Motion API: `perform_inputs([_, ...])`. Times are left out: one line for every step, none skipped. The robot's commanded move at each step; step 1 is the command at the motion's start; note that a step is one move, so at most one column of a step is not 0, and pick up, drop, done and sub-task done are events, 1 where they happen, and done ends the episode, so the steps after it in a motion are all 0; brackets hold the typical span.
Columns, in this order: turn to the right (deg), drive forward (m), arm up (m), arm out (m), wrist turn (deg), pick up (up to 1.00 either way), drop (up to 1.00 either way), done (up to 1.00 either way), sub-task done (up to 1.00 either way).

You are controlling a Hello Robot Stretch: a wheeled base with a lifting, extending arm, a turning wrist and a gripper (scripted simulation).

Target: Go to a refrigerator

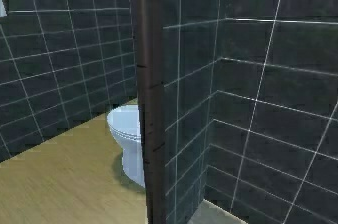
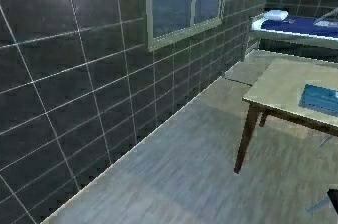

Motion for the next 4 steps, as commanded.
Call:
perform_inputs([-45.0, 0.00, 0.00, 0.00, 0.0, 0.00, 0.00, 0.00, 0.00])
perform_inputs([-6.0, 0.00, 0.00, 0.00, 0.0, 0.00, 0.00, 0.00, 0.00])
perform_inputs([0.0, 0.95, 0.00, 0.00, 0.0, 0.00, 0.00, 0.00, 0.00])
perform_inputs([-6.0, 0.00, 0.00, 0.00, 0.0, 0.00, 0.00, 0.00, 0.00])
